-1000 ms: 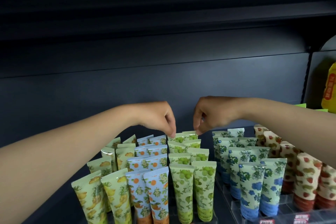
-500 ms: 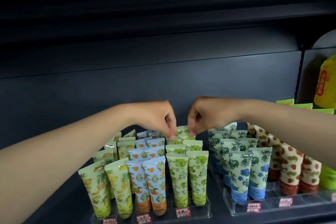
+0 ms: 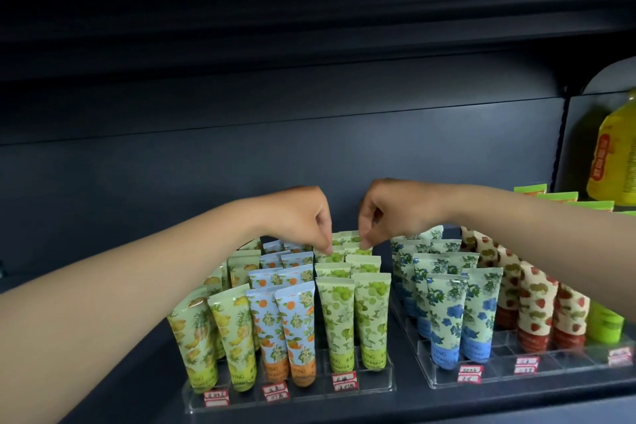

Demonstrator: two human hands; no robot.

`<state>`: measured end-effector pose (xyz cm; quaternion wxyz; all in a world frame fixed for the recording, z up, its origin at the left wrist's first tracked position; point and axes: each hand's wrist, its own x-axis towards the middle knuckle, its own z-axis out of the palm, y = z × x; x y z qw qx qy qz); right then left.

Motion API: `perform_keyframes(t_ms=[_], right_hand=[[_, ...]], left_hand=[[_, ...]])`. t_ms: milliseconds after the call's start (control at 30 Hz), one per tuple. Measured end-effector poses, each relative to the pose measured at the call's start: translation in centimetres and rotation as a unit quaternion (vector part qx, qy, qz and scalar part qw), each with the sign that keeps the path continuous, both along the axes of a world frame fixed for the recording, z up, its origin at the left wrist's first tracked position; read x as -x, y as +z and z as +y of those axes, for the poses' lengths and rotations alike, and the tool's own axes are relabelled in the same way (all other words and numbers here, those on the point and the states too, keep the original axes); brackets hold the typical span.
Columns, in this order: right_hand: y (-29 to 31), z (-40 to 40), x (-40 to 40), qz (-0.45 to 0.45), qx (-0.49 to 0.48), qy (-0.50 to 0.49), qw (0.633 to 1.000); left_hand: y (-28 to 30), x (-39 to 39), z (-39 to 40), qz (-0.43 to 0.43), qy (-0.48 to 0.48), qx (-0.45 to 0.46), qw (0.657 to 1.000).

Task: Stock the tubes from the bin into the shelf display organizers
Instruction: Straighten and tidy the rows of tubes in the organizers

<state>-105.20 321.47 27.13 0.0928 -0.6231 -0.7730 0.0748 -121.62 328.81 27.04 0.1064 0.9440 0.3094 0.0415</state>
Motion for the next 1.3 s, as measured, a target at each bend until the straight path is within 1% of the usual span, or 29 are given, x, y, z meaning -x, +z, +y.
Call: perform_keyframes(t_ms=[200,333,533,700,833,1000,1133,1300], right_hand=[[0.6,-0.2,0.2,-0.019,0.008,-0.006,1.0],[1.3,-0.6,0.4,-0.015,0.001,-0.007,1.0],[2.5,-0.6,1.7,0.004,-0.028,0.007,1.0],[2.8,0.6,4.8,0.027,-0.051,0.023,0.998],[2.2,2.5,7.9,0.044,-0.035,0.035,0.998],[1.3,5.5,11.0,0.04,-0.01,0.04,0.998],[1.0,7.3,12.1,0.003,0.002,0.045,0.999],[0.6,8.6,12.3,0.0,0.011,0.059,0.998]], left_hand=[[0.3,0.0,0.0,0.002,0.005,0.017,1.0],[0.8,0.5,-0.2,-0.001,0.005,0.033,0.999],[2.2,2.9,-1.0,-0.024,0.027,0.016,0.999],[3.1,7.5,0.0,-0.071,0.093,-0.013,0.993],[2.2,11.0,1.9,-0.1,0.15,-0.006,0.984],[0.3,12.4,3.9,-0.073,0.176,0.017,0.982],[-0.2,12.0,4.9,-0.055,0.169,0.03,0.984],[-0.5,11.6,5.5,-0.036,0.155,0.036,0.987]])
